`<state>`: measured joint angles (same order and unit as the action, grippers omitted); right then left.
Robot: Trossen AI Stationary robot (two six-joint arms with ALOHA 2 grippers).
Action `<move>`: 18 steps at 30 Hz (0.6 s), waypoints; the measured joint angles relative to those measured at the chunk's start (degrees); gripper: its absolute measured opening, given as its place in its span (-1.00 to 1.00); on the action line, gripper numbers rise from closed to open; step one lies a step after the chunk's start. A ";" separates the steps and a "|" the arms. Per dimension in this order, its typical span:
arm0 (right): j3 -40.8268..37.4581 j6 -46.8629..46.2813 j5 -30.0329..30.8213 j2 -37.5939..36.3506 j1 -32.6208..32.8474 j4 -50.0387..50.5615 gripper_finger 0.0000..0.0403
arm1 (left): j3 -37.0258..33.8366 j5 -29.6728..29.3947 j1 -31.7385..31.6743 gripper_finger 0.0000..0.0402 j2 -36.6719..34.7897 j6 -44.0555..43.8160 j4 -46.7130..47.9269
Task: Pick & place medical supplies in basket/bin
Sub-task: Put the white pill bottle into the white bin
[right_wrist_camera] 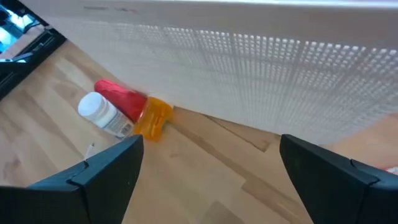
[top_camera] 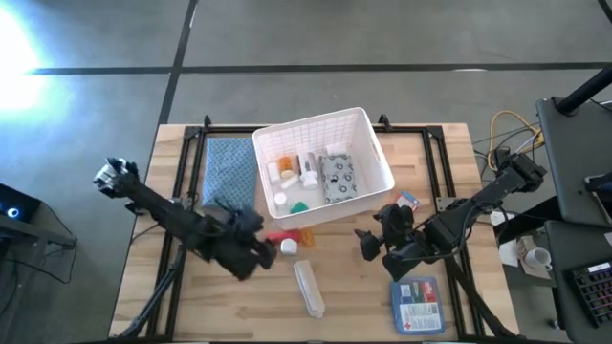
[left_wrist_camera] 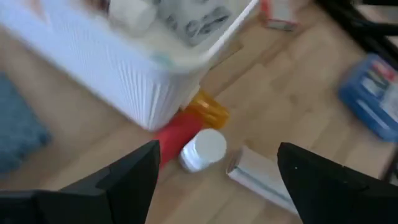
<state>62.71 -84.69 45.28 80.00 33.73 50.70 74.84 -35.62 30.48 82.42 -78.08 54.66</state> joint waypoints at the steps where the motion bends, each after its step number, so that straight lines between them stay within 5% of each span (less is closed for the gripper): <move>1: -0.06 0.01 -0.59 0.00 -0.10 -0.04 0.81 | -0.79 -0.18 0.08 0.47 1.57 -3.00 -0.94; 12: -0.14 -1.06 -5.45 0.00 0.33 -0.64 0.81 | 9.97 2.52 -1.40 0.15 24.10 -7.87 1.06; 18: -0.14 -1.94 -5.88 0.00 1.18 -1.35 0.81 | 16.09 2.36 -1.92 0.13 28.68 -7.98 4.55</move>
<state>62.57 -86.63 39.40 80.01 34.92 49.36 90.93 -33.27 28.57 111.10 -86.06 59.21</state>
